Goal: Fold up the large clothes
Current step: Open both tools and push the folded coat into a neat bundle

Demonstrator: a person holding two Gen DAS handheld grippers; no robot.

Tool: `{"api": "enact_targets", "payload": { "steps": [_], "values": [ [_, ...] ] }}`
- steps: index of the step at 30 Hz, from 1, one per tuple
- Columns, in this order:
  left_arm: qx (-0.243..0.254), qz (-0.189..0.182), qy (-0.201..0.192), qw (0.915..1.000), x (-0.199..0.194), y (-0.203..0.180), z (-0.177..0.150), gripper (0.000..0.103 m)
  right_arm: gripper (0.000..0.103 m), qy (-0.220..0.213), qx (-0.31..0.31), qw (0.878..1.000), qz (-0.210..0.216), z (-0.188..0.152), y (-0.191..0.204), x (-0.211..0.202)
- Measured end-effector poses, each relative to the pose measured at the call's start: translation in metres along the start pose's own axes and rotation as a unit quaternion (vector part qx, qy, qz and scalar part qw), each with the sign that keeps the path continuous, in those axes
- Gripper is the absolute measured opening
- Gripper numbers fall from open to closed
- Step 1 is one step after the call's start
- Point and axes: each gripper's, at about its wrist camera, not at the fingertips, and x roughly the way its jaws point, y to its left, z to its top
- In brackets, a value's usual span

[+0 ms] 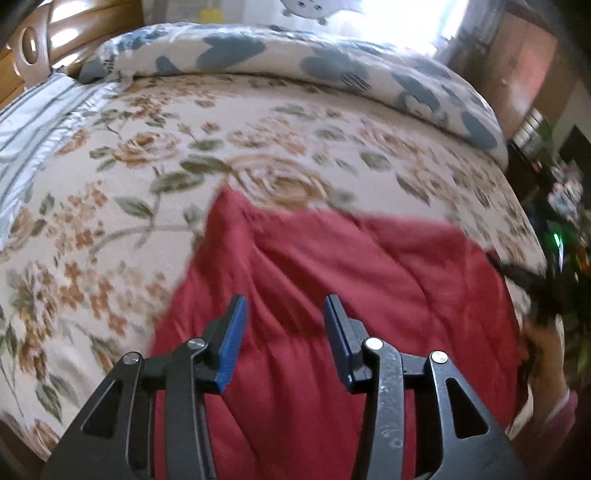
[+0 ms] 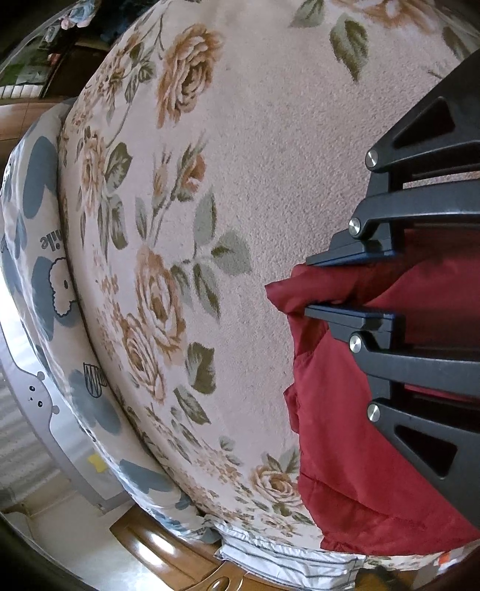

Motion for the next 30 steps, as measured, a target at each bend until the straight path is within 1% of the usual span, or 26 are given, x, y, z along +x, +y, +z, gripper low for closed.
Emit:
{"api": "enact_targets", "payload": {
  "steps": [1, 2, 3, 4, 6, 8, 9, 10, 12, 14, 15, 17, 19, 21, 26, 30],
  "values": [
    [0.005, -0.007, 0.007, 0.9999, 0.001, -0.005, -0.010, 0.041, 0.021, 0.001, 0.001, 1.000, 0.001, 0.000, 0.000, -0.001],
    [0.010, -0.007, 0.014, 0.9998, 0.004, -0.008, -0.017, 0.041, 0.021, 0.000, 0.001, 1.000, 0.001, 0.000, 0.000, -0.003],
    [0.013, -0.003, 0.022, 0.9997, 0.008, -0.011, -0.022, 0.041, 0.024, -0.004, 0.002, 1.000, 0.000, 0.000, 0.000, -0.008],
    [0.014, 0.001, 0.027, 0.9995, 0.013, -0.012, -0.026, 0.042, 0.025, -0.011, 0.004, 1.000, 0.000, 0.001, 0.000, -0.014],
    [0.015, 0.008, 0.039, 0.9991, 0.023, -0.012, -0.033, 0.043, 0.025, -0.039, -0.002, 0.999, -0.002, -0.002, 0.003, -0.037],
    [0.014, 0.009, 0.038, 0.9991, 0.028, -0.012, -0.035, 0.044, 0.031, -0.059, -0.012, 0.998, -0.003, -0.005, 0.006, -0.055],
    [0.014, 0.009, 0.037, 0.9992, 0.028, -0.012, -0.036, 0.044, 0.038, -0.067, -0.020, 0.998, 0.005, -0.011, 0.010, -0.067],
    [0.015, 0.010, 0.037, 0.9992, 0.030, -0.013, -0.036, 0.044, 0.042, -0.067, -0.026, 0.997, 0.011, -0.014, 0.012, -0.071],
    [0.016, 0.013, 0.037, 0.9991, 0.033, -0.013, -0.036, 0.044, 0.042, -0.044, -0.057, 0.997, 0.037, -0.030, 0.024, -0.076],
    [0.019, 0.014, 0.038, 0.9990, 0.036, -0.014, -0.037, 0.044, 0.042, -0.017, -0.087, 0.995, 0.049, -0.050, 0.036, -0.075],
    [0.019, 0.014, 0.038, 0.9990, 0.036, -0.013, -0.037, 0.044, 0.041, -0.003, -0.104, 0.993, 0.049, -0.064, 0.041, -0.073],
    [0.018, 0.010, 0.037, 0.9991, 0.037, -0.012, -0.038, 0.044, 0.040, 0.012, -0.123, 0.992, 0.037, -0.087, 0.045, -0.072],
    [0.018, 0.006, 0.035, 0.9992, 0.037, -0.011, -0.040, 0.044, 0.040, 0.010, -0.124, 0.992, 0.031, -0.107, 0.040, -0.077],
    [0.020, 0.007, 0.032, 0.9993, 0.037, -0.012, -0.042, 0.044, 0.041, 0.010, -0.105, 0.994, 0.034, -0.124, 0.031, -0.086],
    [0.028, 0.015, 0.028, 0.9991, 0.038, -0.014, -0.044, 0.044, 0.041, 0.000, -0.080, 0.996, 0.026, -0.151, 0.019, -0.108],
    [0.029, 0.018, 0.029, 0.9990, 0.036, -0.016, -0.044, 0.044, 0.041, -0.011, -0.089, 0.996, 0.006, -0.172, 0.024, -0.123]
  ]
}}
